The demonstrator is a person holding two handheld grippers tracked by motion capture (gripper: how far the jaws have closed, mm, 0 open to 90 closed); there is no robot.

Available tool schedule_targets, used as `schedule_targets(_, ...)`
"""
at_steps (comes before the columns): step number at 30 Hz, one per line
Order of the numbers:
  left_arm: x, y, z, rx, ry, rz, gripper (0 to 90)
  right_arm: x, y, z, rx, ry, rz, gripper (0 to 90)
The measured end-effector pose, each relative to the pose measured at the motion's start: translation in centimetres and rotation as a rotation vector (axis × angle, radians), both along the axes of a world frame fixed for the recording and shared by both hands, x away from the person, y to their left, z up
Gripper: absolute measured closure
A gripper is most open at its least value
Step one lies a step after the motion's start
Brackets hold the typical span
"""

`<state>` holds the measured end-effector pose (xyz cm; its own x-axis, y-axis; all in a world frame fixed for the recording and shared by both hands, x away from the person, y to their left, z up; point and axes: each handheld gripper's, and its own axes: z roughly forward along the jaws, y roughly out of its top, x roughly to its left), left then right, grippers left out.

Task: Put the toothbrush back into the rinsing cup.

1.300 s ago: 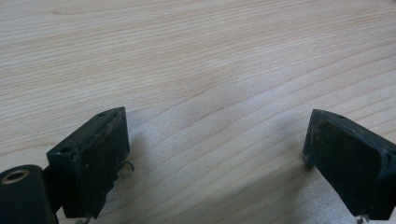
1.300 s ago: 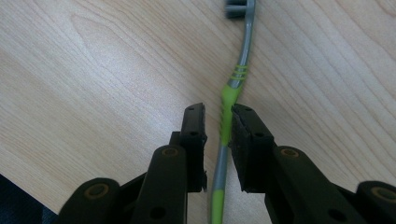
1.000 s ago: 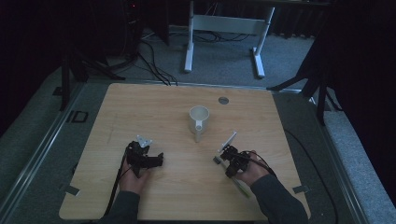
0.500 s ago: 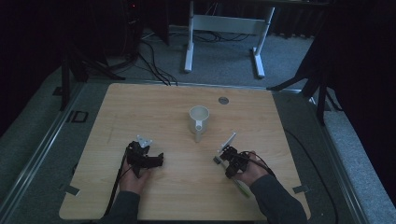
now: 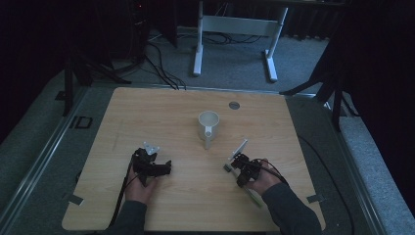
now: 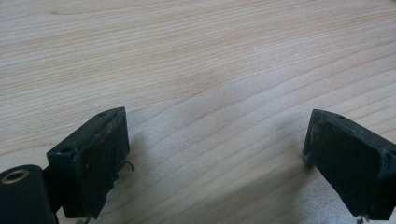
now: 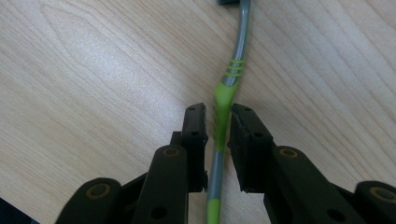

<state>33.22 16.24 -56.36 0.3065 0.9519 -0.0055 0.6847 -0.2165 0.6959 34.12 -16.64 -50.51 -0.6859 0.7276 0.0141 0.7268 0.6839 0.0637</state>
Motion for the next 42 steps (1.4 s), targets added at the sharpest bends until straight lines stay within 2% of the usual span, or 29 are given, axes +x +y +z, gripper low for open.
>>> schedule_targets(33, 0.0, 0.0, 0.0, 0.000, 0.000, 0.000, 7.4, 0.4, 0.2, -1.1, -0.021, 0.021, -0.008, 77.1)
schedule_targets(42, 0.0, 0.0, 0.0, 0.000, 0.000, 0.000, 7.3, 0.5, 0.3, -1.0, -0.028, 0.005, -0.002, 81.3)
